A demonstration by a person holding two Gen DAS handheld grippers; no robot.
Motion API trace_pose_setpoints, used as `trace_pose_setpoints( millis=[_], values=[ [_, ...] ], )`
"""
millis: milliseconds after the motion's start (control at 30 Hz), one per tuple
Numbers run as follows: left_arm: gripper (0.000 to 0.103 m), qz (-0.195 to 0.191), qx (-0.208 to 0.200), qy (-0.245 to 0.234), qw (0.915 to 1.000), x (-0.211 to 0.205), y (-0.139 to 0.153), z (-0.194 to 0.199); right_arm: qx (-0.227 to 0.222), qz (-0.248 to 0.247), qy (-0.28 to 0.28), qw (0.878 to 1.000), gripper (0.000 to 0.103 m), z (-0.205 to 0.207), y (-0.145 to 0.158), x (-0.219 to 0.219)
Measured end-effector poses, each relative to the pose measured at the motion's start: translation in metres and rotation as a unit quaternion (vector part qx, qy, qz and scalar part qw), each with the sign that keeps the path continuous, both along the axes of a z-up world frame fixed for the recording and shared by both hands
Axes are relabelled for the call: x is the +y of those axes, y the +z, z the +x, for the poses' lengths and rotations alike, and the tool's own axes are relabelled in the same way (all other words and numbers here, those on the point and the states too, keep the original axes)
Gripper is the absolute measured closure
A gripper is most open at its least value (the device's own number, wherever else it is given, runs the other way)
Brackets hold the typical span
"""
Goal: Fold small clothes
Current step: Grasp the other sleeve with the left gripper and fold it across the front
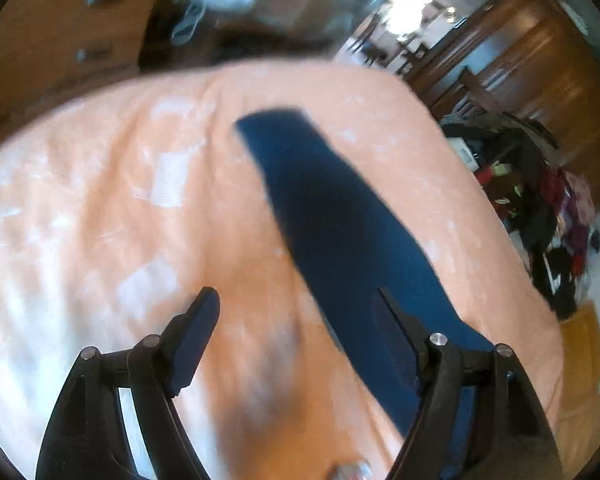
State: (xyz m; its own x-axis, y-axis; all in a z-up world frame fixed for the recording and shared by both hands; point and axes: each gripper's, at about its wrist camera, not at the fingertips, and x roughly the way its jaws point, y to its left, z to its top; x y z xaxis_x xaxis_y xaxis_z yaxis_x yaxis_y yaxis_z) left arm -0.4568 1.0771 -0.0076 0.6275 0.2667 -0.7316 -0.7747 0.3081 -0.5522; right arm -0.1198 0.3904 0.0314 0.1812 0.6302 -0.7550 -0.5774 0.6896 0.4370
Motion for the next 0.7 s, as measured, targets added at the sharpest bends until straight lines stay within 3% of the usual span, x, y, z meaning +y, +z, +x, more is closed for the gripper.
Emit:
trace_pose_setpoints(
  millis=[67, 200, 267, 333, 367, 433, 533, 567, 633, 667, 700],
  values=[
    [0.023, 0.001, 0.008, -0.004, 1.0000, 0.009, -0.012, 0.013, -0.003, -0.006, 0.001, 1.000, 0.039, -0.001, -0.001, 0.003],
    [0.009, 0.046, 0.027, -0.007, 0.9986, 0.027, -0.013, 0.045, -0.001, -0.011, -0.007, 1.000, 0.039, -0.003, -0.003, 0.004],
    [0.011, 0.064, 0.047, -0.004, 0.9968, 0.034, -0.013, 0.059, 0.003, -0.008, -0.016, 1.000, 0.038, -0.004, -0.005, 0.001],
    [0.054, 0.081, 0.066, -0.016, 0.9945, 0.035, -0.010, 0.075, 0.005, 0.001, -0.030, 1.000, 0.039, -0.005, -0.004, -0.002],
    [0.102, 0.076, 0.053, -0.028, 0.9953, 0.035, -0.006, 0.084, 0.004, 0.004, -0.034, 0.999, 0.039, -0.005, -0.003, -0.004],
    [0.101, 0.098, 0.008, -0.065, 0.9931, 0.010, 0.023, 0.106, 0.001, 0.013, -0.039, 0.999, 0.042, -0.004, 0.002, -0.007],
    [0.101, 0.142, -0.078, -0.167, 0.9726, -0.067, 0.078, 0.146, 0.002, 0.028, -0.046, 0.999, 0.042, 0.000, 0.007, -0.012],
    [0.101, 0.147, -0.114, -0.204, 0.9612, -0.100, 0.095, 0.161, 0.004, 0.036, -0.051, 0.998, 0.042, 0.003, 0.010, -0.014],
    [0.100, 0.159, -0.173, -0.286, 0.9290, -0.177, 0.122, 0.191, 0.010, 0.055, -0.062, 0.997, 0.042, 0.007, 0.014, -0.020],
    [0.090, 0.156, -0.194, -0.317, 0.9151, -0.211, 0.128, 0.203, 0.015, 0.070, -0.066, 0.995, 0.042, 0.009, 0.017, -0.024],
    [0.066, 0.145, -0.215, -0.353, 0.8991, -0.247, 0.129, 0.216, 0.020, 0.081, -0.068, 0.994, 0.042, 0.011, 0.018, -0.027]
  ],
)
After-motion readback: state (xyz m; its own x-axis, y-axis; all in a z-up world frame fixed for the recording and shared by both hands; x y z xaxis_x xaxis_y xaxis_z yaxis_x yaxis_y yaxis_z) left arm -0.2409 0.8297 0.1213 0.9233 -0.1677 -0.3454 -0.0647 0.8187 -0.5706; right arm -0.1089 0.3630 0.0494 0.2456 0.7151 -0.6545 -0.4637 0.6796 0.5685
